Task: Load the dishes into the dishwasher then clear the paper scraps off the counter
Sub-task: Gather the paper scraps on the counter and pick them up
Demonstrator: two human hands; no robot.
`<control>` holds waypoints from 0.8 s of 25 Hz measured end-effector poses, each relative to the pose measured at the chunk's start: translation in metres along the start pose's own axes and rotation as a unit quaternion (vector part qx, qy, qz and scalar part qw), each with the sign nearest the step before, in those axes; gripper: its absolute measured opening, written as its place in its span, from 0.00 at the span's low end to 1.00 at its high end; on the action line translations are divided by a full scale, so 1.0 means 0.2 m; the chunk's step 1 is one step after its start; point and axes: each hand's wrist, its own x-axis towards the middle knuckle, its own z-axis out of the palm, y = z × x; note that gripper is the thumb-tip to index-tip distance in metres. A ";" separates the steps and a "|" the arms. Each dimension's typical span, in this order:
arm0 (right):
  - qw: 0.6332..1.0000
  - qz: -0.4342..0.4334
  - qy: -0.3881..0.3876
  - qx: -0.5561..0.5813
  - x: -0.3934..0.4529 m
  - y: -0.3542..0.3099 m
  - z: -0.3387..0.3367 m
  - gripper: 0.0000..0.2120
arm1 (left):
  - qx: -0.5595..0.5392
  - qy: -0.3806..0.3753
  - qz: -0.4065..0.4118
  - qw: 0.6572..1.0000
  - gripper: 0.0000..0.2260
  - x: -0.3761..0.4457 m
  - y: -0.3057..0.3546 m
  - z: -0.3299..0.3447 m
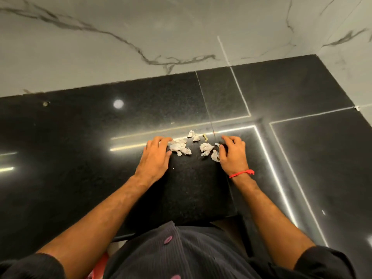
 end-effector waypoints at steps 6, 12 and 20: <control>0.979 0.095 -0.076 0.165 -0.08 -0.17 0.10 0.18 | -0.131 -0.068 -0.013 0.989 0.26 -0.04 0.05 0.04; 0.986 -0.027 -0.162 0.041 0.00 -0.17 -0.03 0.43 | -0.096 -0.107 0.001 0.990 0.53 0.06 0.00 -0.01; 0.902 -0.210 -0.335 -0.172 0.13 -0.15 0.06 0.52 | 0.101 -0.157 0.106 0.977 0.54 0.11 0.09 0.01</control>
